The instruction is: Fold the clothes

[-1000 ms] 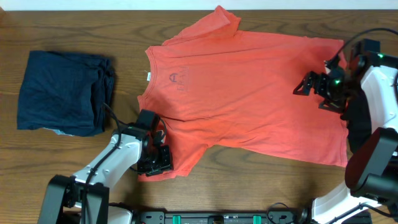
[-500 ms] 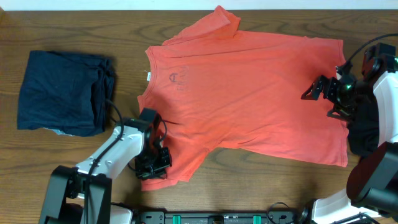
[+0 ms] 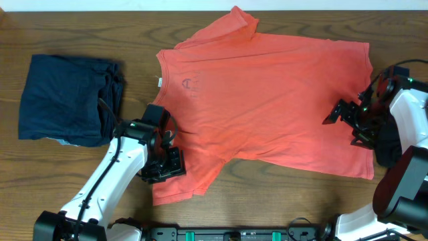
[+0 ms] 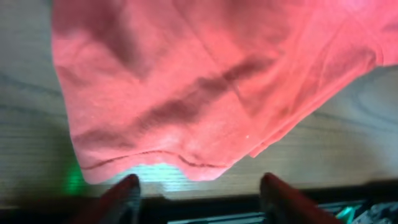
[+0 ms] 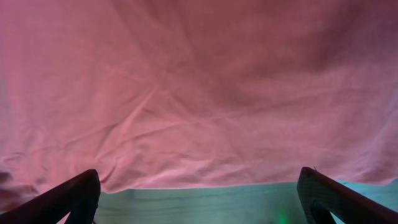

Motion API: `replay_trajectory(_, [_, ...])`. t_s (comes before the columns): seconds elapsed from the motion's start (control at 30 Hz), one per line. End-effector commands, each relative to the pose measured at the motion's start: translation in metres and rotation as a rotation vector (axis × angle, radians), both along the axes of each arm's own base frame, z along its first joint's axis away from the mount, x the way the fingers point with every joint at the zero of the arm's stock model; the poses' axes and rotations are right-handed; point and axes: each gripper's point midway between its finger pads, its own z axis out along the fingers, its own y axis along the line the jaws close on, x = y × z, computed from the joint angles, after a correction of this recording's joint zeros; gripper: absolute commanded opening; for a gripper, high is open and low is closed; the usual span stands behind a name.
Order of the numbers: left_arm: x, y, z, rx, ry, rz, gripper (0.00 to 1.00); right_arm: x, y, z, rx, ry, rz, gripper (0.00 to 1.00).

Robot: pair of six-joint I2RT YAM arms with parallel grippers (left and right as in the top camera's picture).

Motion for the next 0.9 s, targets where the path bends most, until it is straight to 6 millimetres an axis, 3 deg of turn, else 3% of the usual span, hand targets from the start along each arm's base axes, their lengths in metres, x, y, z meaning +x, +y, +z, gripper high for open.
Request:
replay_trajectory(0.0, [-0.008,0.004,-0.012,0.032,0.012,-0.026,0.67,0.000,-0.006,0.002,-0.015,-0.009,-0.025,0.99])
replay_trajectory(0.5, [-0.028,-0.011,-0.066,0.095,0.133,-0.089,0.66,0.002,-0.005,0.002,-0.009,-0.018,-0.026,0.99])
replay_trajectory(0.6, [-0.035,-0.009,-0.078,0.125,0.199,-0.078,0.52,0.002,-0.005,0.002,-0.009,-0.018,-0.025,0.99])
replay_trajectory(0.73, [-0.042,-0.008,-0.085,0.138,0.251,-0.073,0.09,0.002,-0.005,0.003,-0.009,-0.018,-0.025,0.99])
replay_trajectory(0.87, [-0.039,-0.009,-0.077,0.137,0.247,-0.072,0.06,0.001,-0.005,0.003,-0.008,-0.015,-0.025,0.99])
